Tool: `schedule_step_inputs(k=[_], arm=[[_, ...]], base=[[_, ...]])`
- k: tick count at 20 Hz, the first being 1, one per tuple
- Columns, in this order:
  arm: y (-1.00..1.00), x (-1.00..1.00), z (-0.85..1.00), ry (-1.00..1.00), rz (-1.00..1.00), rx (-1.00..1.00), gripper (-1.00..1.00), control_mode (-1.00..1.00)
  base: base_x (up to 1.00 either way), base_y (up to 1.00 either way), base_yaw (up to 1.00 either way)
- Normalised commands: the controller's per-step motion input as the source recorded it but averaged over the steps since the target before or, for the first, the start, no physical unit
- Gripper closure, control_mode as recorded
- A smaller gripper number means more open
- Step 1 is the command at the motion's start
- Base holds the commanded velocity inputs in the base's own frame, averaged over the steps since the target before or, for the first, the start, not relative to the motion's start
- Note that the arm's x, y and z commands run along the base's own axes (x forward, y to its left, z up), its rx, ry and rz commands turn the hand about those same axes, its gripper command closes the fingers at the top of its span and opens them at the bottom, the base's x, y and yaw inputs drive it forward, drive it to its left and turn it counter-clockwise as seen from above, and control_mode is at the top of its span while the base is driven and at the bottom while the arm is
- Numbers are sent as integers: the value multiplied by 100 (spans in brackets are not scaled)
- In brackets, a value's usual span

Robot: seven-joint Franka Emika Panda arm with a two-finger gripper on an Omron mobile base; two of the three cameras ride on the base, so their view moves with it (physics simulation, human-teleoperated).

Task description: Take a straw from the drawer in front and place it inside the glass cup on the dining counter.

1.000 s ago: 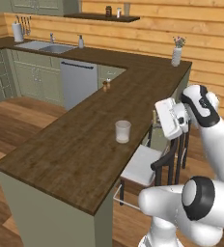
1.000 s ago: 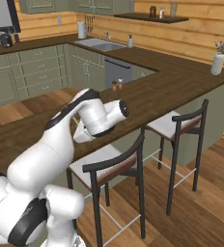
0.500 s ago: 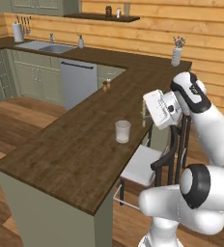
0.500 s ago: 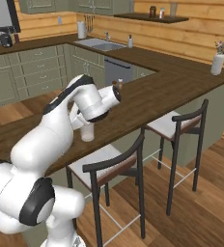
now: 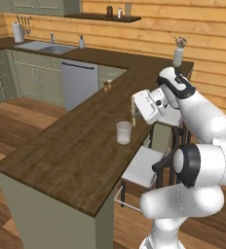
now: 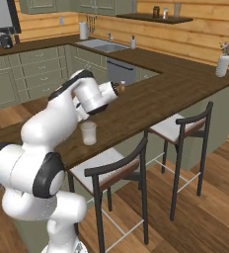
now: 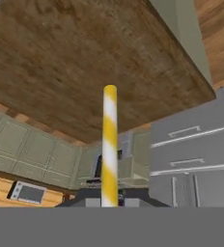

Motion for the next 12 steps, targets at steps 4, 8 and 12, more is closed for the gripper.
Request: schedule_step_inputs(k=[4, 8, 12], arm=[[-22, 58, 0, 25, 9, 5, 100, -100], [-34, 31, -1, 7, 10, 13, 100, -100], [-14, 3, -8, 0, 8, 13, 100, -100]], base=[[0, 0, 0], [0, 0, 0], [0, 0, 0]])
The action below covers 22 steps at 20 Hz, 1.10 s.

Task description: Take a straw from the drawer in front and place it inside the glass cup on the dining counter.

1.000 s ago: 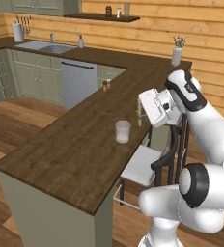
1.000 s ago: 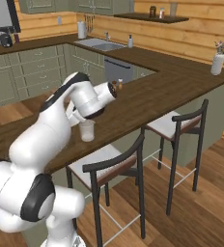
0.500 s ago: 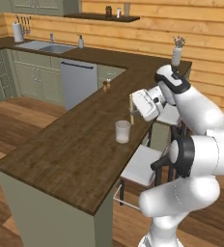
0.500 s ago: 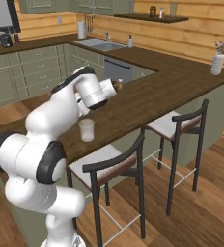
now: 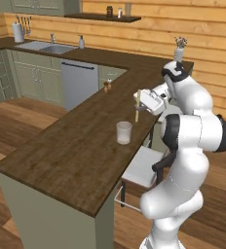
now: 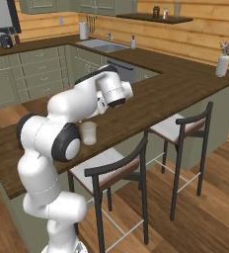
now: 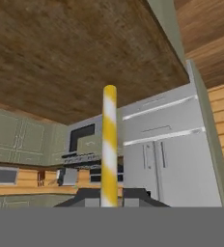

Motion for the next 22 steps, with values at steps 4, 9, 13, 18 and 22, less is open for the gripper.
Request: schedule_step_inputs(k=[4, 9, 13, 18, 22], arm=[[14, 1, -26, 0, 3, 2, 100, -100], [23, 16, -15, 0, 0, 0, 100, -100], [-1, 27, 0, 1, 0, 0, 100, -100], [-2, 30, -9, 1, 0, 0, 100, -100], [0, 23, -20, 0, 0, 0, 100, -100]], base=[[0, 0, 0], [0, 0, 0], [0, 0, 0], [0, 0, 0], [0, 0, 0]])
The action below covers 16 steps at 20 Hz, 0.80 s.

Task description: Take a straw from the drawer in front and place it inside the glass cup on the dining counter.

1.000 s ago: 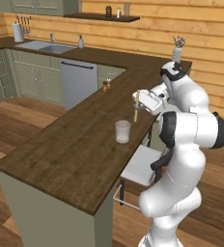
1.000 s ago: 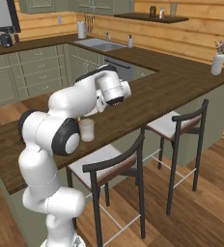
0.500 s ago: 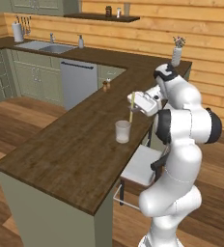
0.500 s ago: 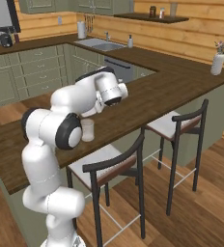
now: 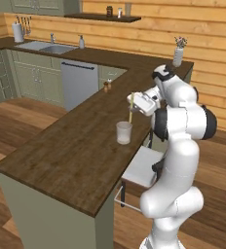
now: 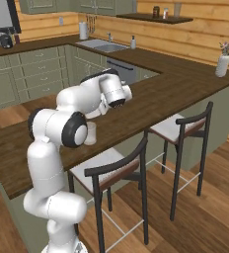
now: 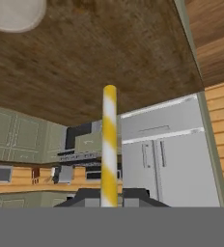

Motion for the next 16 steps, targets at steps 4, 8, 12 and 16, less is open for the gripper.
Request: schedule_step_inputs(k=[4, 8, 12, 16], arm=[[0, 7, -28, 0, 0, 0, 100, -100], [0, 0, -21, 0, 0, 0, 100, -100], [0, 0, -3, -1, 0, 0, 100, -100], [2, 1, -21, 0, 0, 0, 100, -100]], base=[[0, 0, 0], [0, 0, 0], [0, 0, 0], [0, 0, 0]])
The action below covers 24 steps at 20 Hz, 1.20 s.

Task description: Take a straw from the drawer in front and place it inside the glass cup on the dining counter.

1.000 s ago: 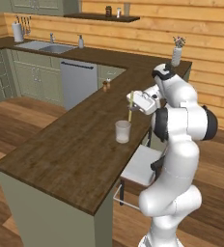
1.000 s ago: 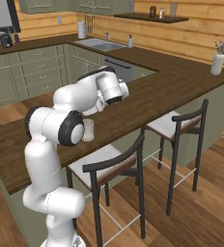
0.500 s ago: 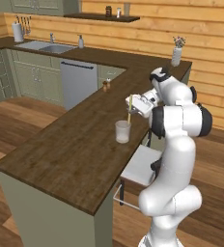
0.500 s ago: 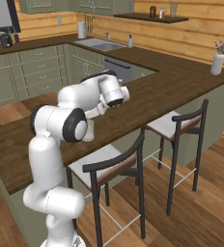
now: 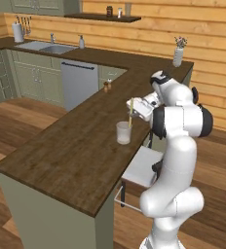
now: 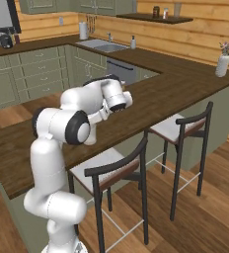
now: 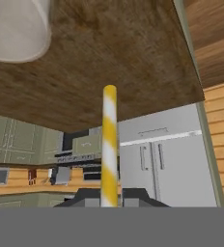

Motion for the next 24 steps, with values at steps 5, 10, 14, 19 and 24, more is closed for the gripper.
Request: schedule_step_inputs(k=[5, 10, 14, 19, 24], arm=[[7, 14, -29, 0, 0, 0, 100, -100], [7, 32, -21, 0, 0, 0, 100, -100], [0, 35, -14, 0, 0, 0, 100, -100], [0, 31, -21, 0, 0, 0, 100, -100], [-1, 38, -9, 0, 0, 0, 100, -100]], base=[[0, 0, 0], [0, 0, 0], [0, 0, 0], [0, 0, 0], [0, 0, 0]])
